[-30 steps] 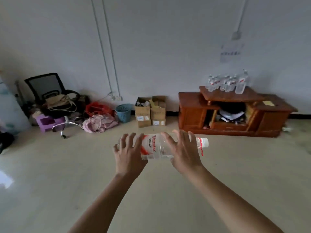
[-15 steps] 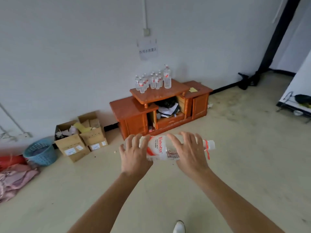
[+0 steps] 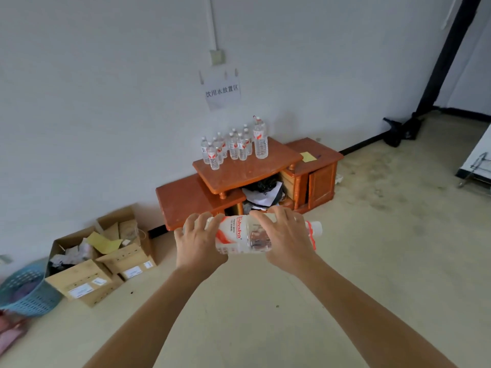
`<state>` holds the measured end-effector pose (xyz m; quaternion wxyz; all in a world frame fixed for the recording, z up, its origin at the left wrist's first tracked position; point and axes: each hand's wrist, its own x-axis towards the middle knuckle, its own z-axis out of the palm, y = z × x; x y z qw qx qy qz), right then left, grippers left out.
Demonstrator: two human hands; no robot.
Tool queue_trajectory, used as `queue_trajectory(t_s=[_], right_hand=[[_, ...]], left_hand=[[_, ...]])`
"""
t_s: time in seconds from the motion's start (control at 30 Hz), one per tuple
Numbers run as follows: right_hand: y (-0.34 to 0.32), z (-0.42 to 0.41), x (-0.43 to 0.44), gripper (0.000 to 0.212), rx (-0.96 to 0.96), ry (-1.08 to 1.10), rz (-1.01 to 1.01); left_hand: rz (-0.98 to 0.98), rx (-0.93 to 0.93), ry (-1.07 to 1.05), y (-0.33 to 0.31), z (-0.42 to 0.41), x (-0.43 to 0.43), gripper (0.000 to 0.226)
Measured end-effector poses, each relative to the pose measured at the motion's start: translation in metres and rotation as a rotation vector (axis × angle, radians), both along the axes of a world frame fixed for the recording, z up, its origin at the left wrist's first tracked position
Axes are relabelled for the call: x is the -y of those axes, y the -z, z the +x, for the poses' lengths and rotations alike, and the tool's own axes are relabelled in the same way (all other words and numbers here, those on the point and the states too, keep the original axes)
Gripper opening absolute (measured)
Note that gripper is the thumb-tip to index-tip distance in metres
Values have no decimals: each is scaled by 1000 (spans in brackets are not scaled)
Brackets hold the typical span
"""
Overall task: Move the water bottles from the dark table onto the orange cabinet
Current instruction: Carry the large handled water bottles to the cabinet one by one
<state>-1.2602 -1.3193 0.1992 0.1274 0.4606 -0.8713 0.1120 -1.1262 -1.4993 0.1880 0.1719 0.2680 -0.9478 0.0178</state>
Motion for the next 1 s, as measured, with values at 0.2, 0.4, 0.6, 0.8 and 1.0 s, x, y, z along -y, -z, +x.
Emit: queue_trajectory(t_s=[0.2, 0.4, 0.6, 0.8, 1.0], right_hand=[[22, -92, 84, 95, 35, -32, 120], [34, -208, 194, 90, 24, -23, 174], [23, -320, 279, 89, 62, 45, 197], [33, -423, 325, 89, 127, 61, 178], [73, -554, 385, 90, 146, -17, 191]], left_hand=[[80, 61, 18, 26, -83, 80, 94], [195, 58, 94, 45, -196, 192, 100], [195, 135, 182, 33, -317, 289, 104], [171, 191, 242, 39, -425, 345, 100], [186, 254, 165, 64, -540, 392, 100]])
